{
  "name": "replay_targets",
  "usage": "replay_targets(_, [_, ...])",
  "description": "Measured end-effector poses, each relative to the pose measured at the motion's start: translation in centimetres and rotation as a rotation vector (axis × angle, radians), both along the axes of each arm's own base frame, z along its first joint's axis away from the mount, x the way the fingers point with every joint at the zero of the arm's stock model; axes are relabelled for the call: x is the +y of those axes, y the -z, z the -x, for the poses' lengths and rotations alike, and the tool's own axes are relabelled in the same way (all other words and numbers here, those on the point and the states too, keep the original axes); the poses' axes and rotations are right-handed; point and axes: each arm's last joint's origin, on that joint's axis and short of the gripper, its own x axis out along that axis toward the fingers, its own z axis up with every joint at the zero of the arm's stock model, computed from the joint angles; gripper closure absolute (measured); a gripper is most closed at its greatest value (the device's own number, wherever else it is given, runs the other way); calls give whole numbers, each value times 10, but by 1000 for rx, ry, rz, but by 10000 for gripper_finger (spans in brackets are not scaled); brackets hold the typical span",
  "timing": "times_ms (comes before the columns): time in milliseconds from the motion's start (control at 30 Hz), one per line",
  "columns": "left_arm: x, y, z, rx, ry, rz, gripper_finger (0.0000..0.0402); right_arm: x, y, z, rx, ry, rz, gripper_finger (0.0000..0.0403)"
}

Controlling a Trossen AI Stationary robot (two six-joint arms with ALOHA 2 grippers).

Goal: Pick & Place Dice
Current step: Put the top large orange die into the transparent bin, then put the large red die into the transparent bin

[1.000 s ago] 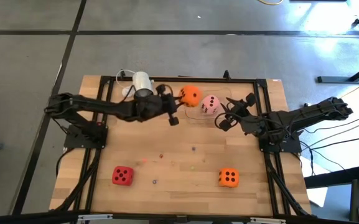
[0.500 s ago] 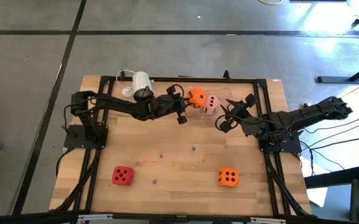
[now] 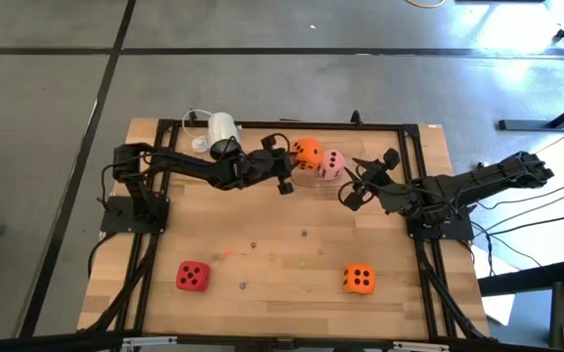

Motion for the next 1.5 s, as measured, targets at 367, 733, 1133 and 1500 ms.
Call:
replay_targets(367, [0,0,0,-1,-2,7,243,0,0,0,-5,2,-4,250])
replay_targets(733, [-17,-17,2,-49,27,0,249,0,0,0,-1,0,-1,250])
replay_targets(1133, [-63,-88,68,-82,57,244,252,1,0,-1,17,-27,1,250])
replay_targets(1500, [-114,-112,129,-72,124,525,265,2,3,-2,33,-86,-31,249])
